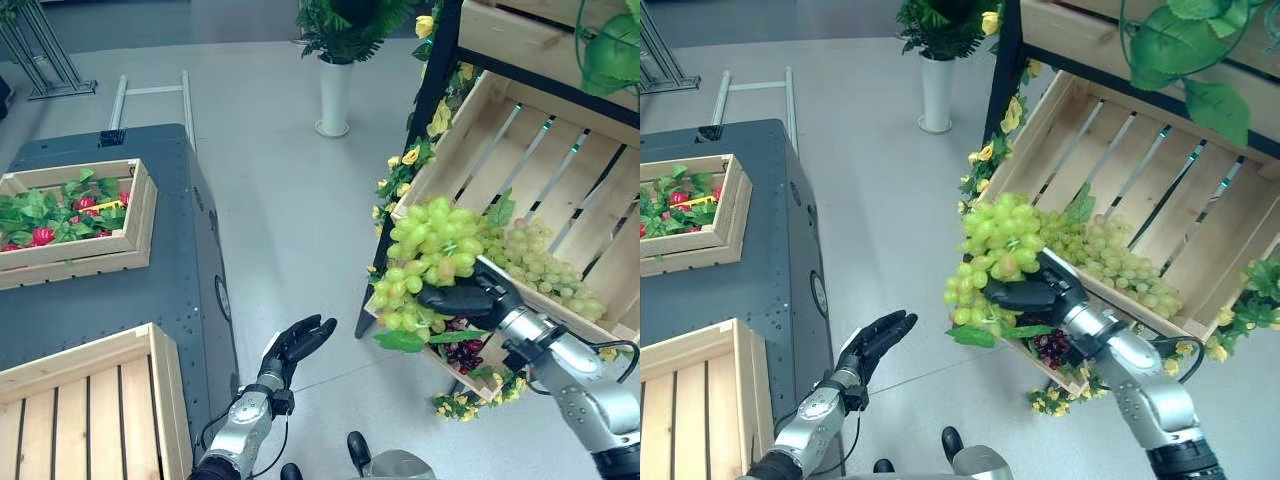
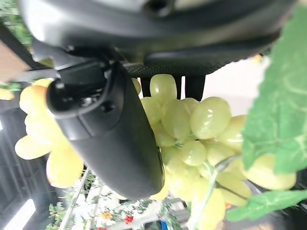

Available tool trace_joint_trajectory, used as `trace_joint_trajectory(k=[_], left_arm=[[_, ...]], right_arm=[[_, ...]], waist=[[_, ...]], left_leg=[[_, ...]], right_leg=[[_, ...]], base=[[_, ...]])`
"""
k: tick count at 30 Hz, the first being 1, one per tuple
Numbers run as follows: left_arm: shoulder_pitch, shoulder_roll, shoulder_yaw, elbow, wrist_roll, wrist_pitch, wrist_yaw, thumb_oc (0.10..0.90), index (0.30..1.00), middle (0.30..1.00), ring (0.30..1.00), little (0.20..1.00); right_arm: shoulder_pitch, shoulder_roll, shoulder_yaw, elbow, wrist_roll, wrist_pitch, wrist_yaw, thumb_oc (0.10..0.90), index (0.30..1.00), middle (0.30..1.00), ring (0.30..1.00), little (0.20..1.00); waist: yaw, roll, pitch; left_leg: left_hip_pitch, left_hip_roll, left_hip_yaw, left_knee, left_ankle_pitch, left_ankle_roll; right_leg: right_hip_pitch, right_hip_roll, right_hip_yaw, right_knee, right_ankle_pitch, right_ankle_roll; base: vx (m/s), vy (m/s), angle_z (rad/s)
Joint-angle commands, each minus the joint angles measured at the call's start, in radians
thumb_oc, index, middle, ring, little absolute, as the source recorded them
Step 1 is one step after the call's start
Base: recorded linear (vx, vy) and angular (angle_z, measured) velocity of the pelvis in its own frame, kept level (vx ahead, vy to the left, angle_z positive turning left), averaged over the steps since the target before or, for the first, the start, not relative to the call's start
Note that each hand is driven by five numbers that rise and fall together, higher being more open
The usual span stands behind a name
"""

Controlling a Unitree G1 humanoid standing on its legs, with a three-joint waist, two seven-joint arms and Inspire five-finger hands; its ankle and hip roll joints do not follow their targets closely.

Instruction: Pick up the fruits from the basket on one side to the basket on the other side

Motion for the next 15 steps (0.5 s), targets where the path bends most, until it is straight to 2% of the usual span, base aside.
trace_joint_trajectory(k=[1, 4, 9, 11, 15], left_arm=[[-0.062, 0.039, -0.019, 0.032, -0.004, -0.065, -0.06, 0.8, 0.9, 0.9, 0.9, 0.9], [-0.047, 0.051, -0.016, 0.05, -0.007, -0.072, -0.083, 0.8, 0.9, 0.9, 0.9, 0.9], [-0.039, 0.059, -0.022, 0.052, -0.013, -0.079, -0.1, 0.8, 0.9, 0.9, 0.9, 0.9], [-0.038, 0.062, -0.021, 0.055, -0.022, -0.092, -0.12, 0.8, 0.9, 0.9, 0.9, 0.9], [-0.033, 0.06, -0.018, 0.066, -0.013, -0.102, -0.123, 0.8, 0.9, 0.9, 0.9, 0.9]], right_arm=[[-0.207, -0.084, -0.155, 0.004, 0.165, -0.091, 0.004, 0.4, 0.3, 0.3, 0.3, 0.3], [-0.25, -0.172, -0.199, 0.085, 0.223, -0.063, 0.012, 0.4, 0.3, 0.3, 0.3, 0.3], [-0.282, -0.234, -0.23, 0.177, 0.233, -0.062, 0.009, 0.4, 0.3, 0.3, 0.3, 0.3], [-0.308, -0.252, -0.241, 0.23, 0.225, -0.053, -0.002, 0.4, 0.3, 0.3, 0.3, 0.3], [-0.361, -0.32, -0.242, 0.343, 0.116, -0.024, -0.053, 0.4, 0.3, 0.3, 0.3, 0.3]], waist=[[0.011, -0.005, -0.082], [0.012, -0.013, -0.098], [0.016, -0.021, -0.113], [0.019, -0.025, -0.118], [0.03, -0.03, -0.128]], left_leg=[[0.005, -0.011, -0.028, 0.009, -0.121, 0.003], [0.007, -0.008, -0.027, 0.009, -0.125, 0.0], [0.003, -0.005, -0.031, 0.009, -0.126, -0.003], [0.003, -0.004, -0.035, 0.009, -0.127, -0.003], [0.001, -0.004, -0.045, 0.009, -0.129, -0.004]], right_leg=[[0.018, 0.044, -0.029, 0.005, -0.01, 0.001], [0.021, 0.045, -0.03, 0.002, -0.01, 0.002], [0.019, 0.044, -0.039, 0.002, -0.01, 0.004], [0.019, 0.044, -0.043, 0.002, -0.011, 0.005], [0.02, 0.044, -0.049, 0.002, -0.013, 0.004]], base=[[0.0, 0.008, -0.04], [0.02, 0.01, -0.11], [0.01, 0.004, -0.03], [0.0, 0.0, 0.0], [0.0, 0.0, 0.0]])
